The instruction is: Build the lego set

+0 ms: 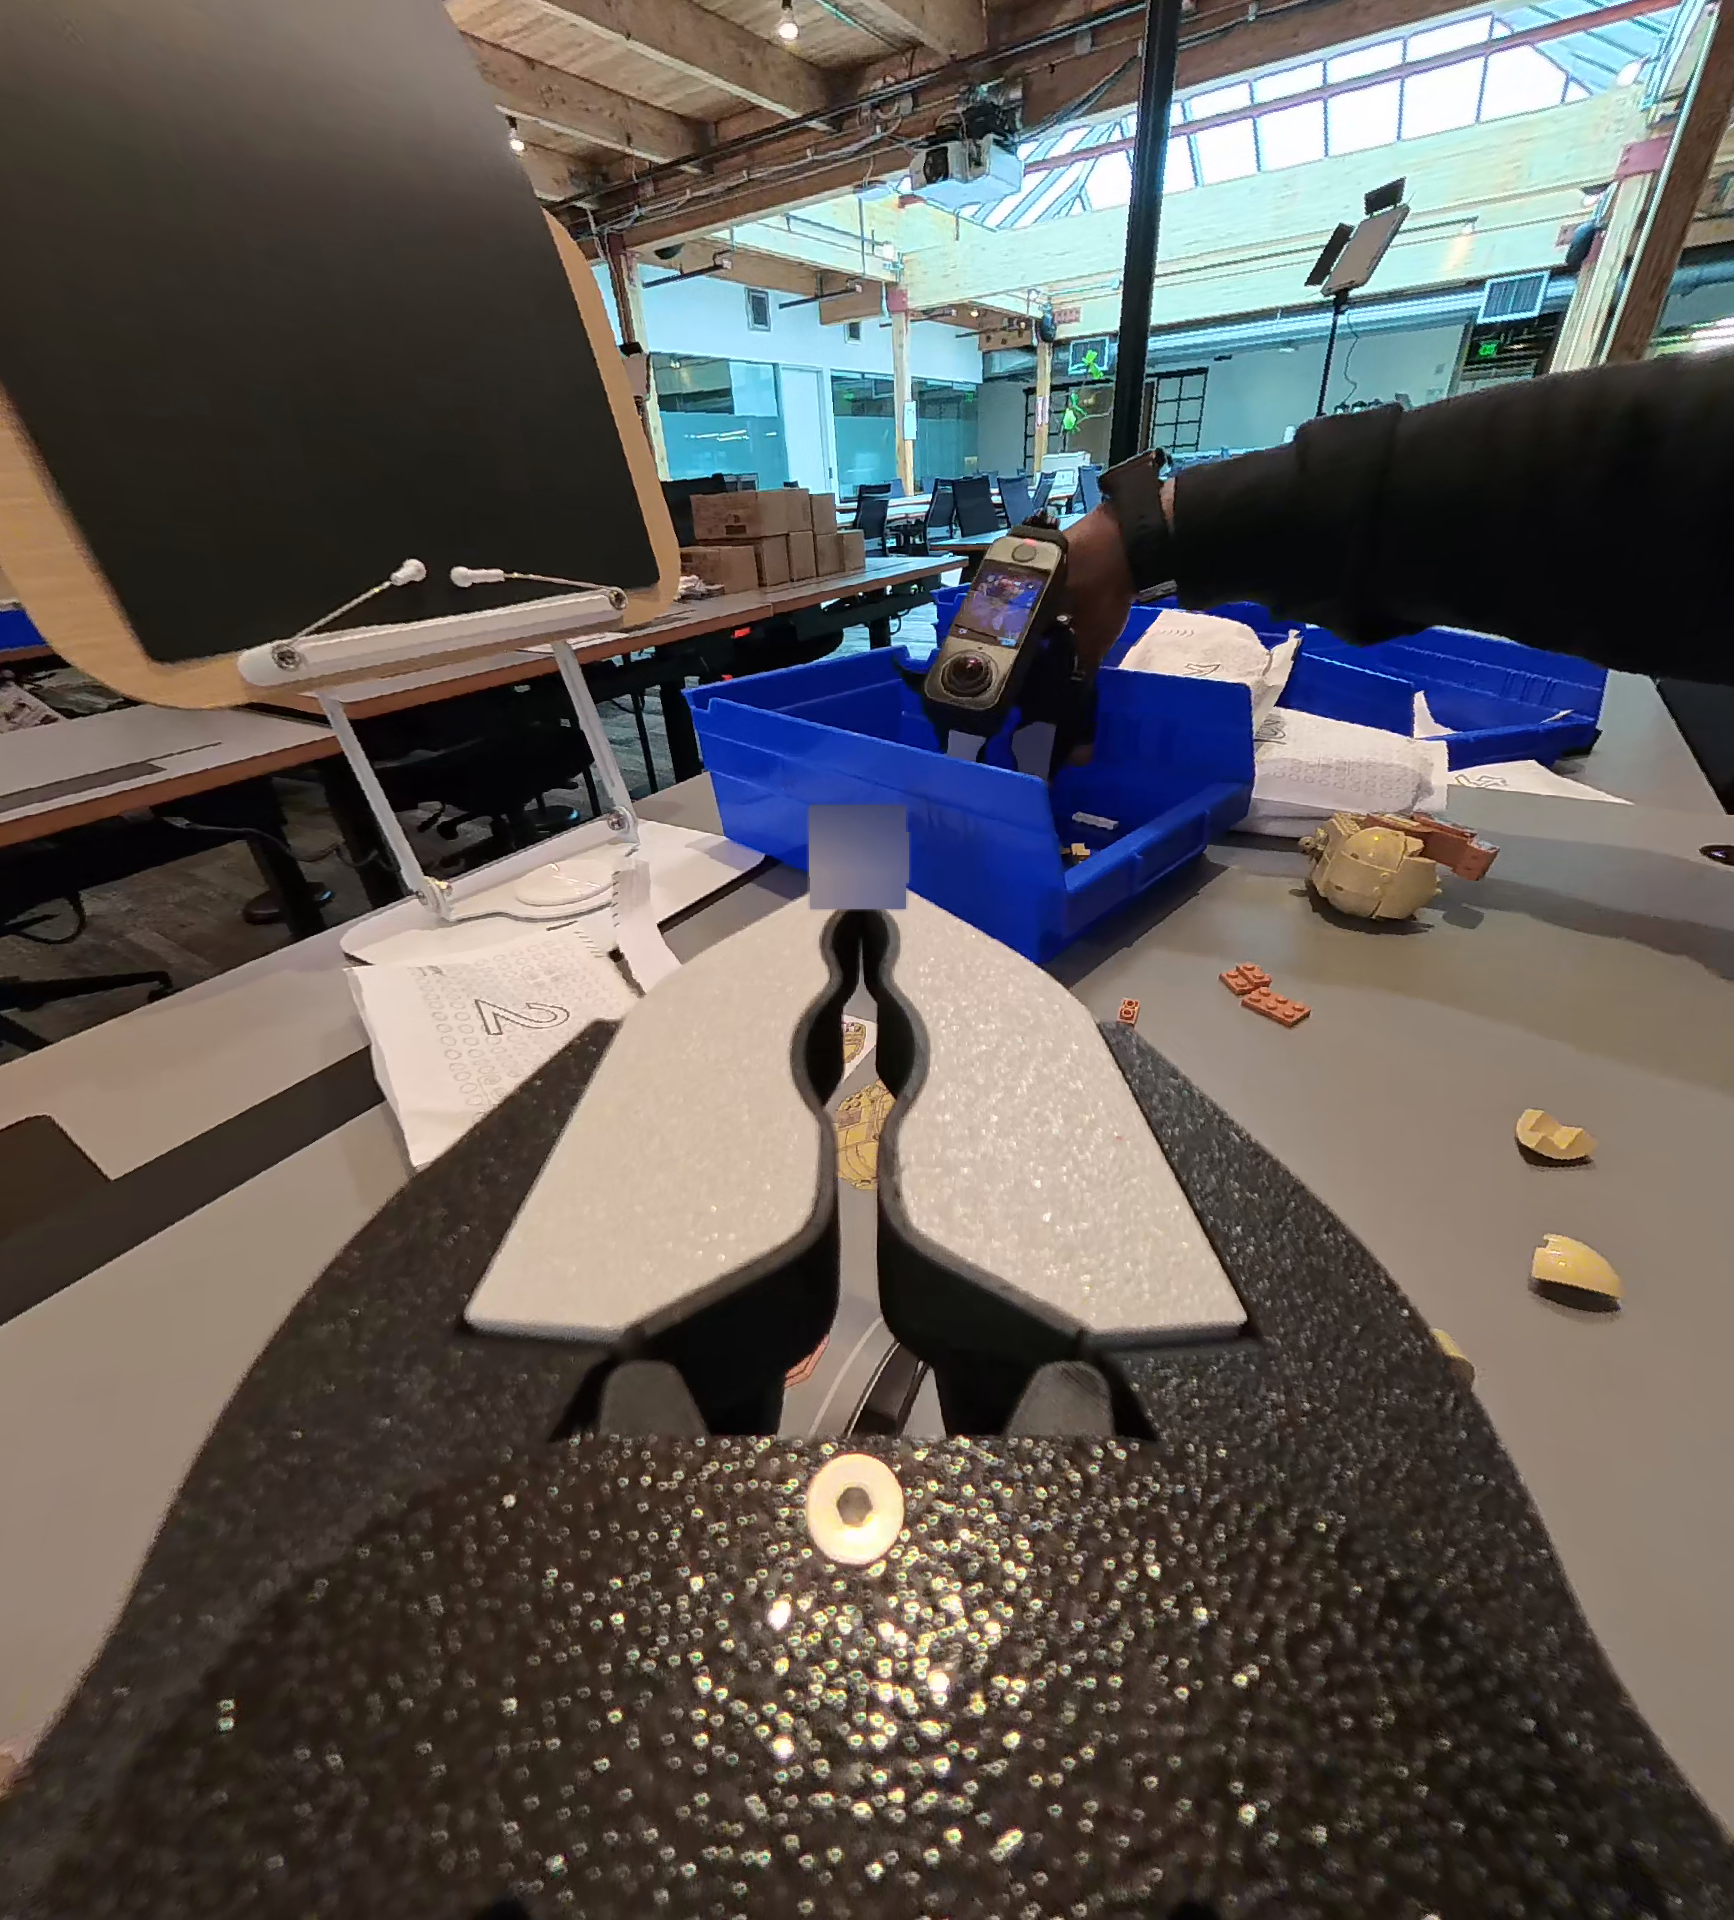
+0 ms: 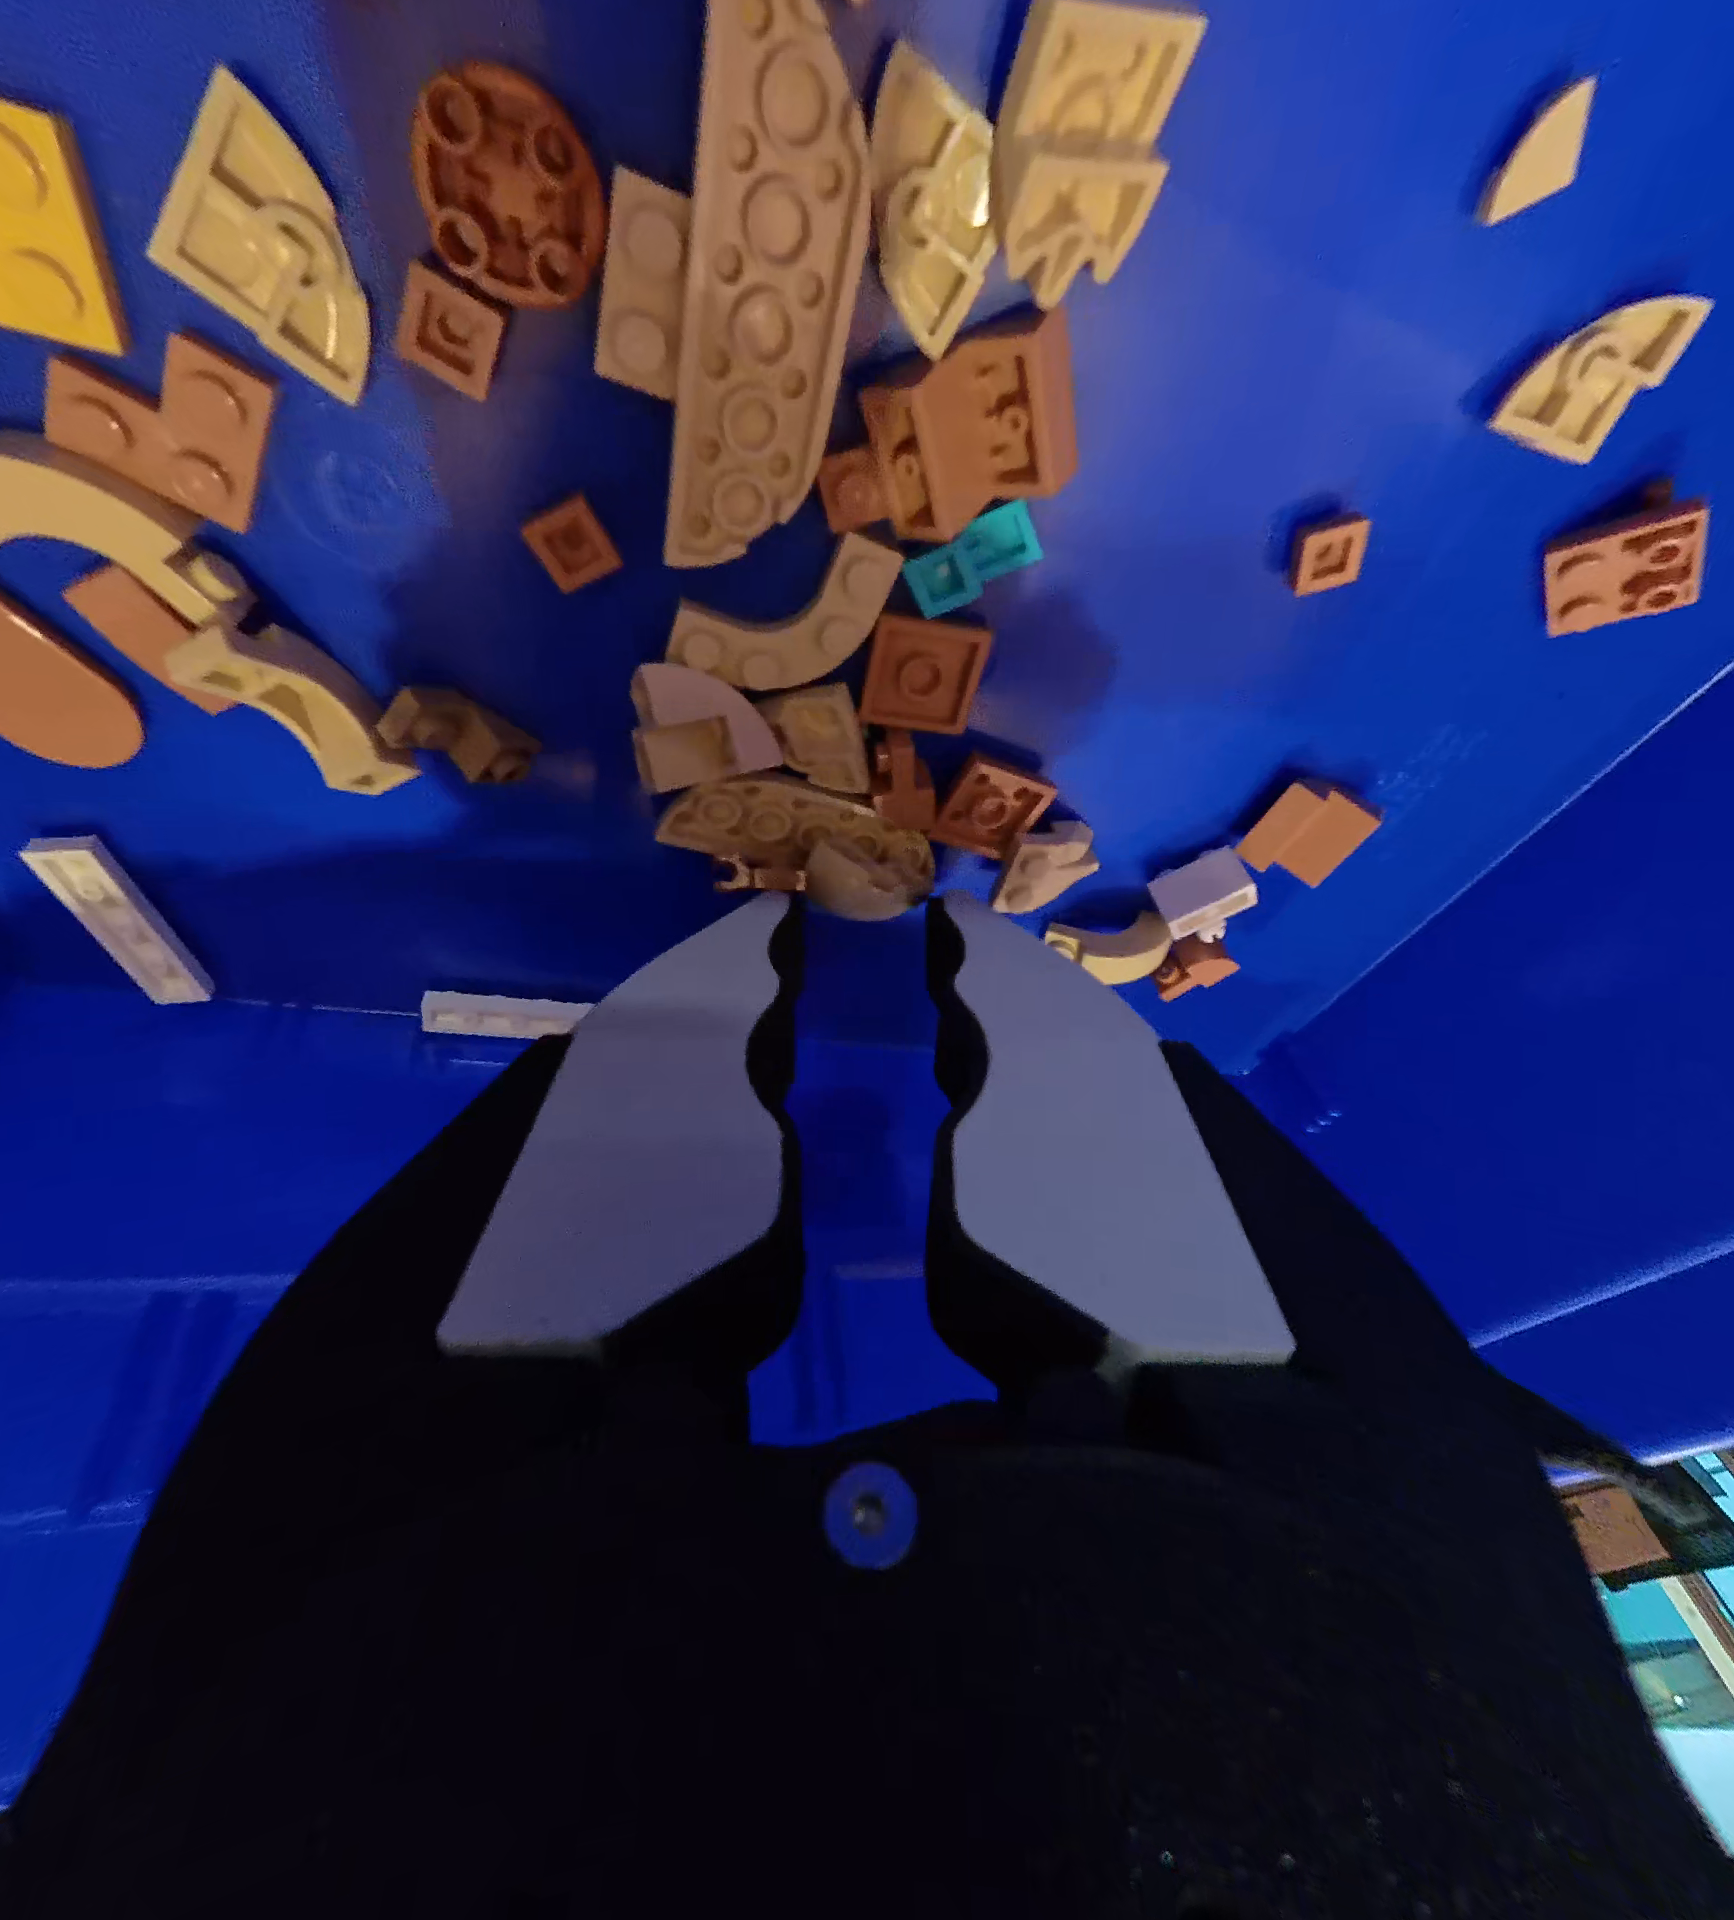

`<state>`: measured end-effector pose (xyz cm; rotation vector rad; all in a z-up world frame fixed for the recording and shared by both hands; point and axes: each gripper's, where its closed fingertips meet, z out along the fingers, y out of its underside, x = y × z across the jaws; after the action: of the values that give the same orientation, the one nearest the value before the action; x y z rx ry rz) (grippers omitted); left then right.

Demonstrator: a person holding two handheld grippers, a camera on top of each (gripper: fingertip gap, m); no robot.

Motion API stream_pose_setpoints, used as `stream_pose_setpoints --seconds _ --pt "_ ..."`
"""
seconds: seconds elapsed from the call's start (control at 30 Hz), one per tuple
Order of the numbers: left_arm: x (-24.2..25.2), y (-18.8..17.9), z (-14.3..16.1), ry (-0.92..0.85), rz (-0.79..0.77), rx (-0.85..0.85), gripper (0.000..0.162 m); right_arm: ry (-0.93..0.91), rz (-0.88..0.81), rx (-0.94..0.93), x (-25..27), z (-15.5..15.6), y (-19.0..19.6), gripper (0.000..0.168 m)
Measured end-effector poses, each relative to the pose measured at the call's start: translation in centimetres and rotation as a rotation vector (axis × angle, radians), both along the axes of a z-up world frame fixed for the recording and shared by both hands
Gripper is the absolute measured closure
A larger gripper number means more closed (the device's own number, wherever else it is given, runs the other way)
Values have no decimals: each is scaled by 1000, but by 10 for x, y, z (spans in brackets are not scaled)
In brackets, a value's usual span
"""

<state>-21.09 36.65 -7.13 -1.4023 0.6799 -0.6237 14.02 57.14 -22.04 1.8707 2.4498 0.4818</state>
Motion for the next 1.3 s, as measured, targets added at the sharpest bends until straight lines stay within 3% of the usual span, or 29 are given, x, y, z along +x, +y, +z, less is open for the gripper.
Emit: stream_pose_setpoints --seconds 0.23,0.33,0.8,1.3 --pt "0 -1 1 2 0 3 162 -28 18 6 1 0 0 149" --pt "-1 -1 3 -2 0 5 162 -31 16 24 4 2 1 163" --pt "4 -4 4 10 -9 13 162 7 44 47 0 2 2 139" --pt "4 -1 -2 15 -14 -9 162 7 77 20 -7 0 3 140"
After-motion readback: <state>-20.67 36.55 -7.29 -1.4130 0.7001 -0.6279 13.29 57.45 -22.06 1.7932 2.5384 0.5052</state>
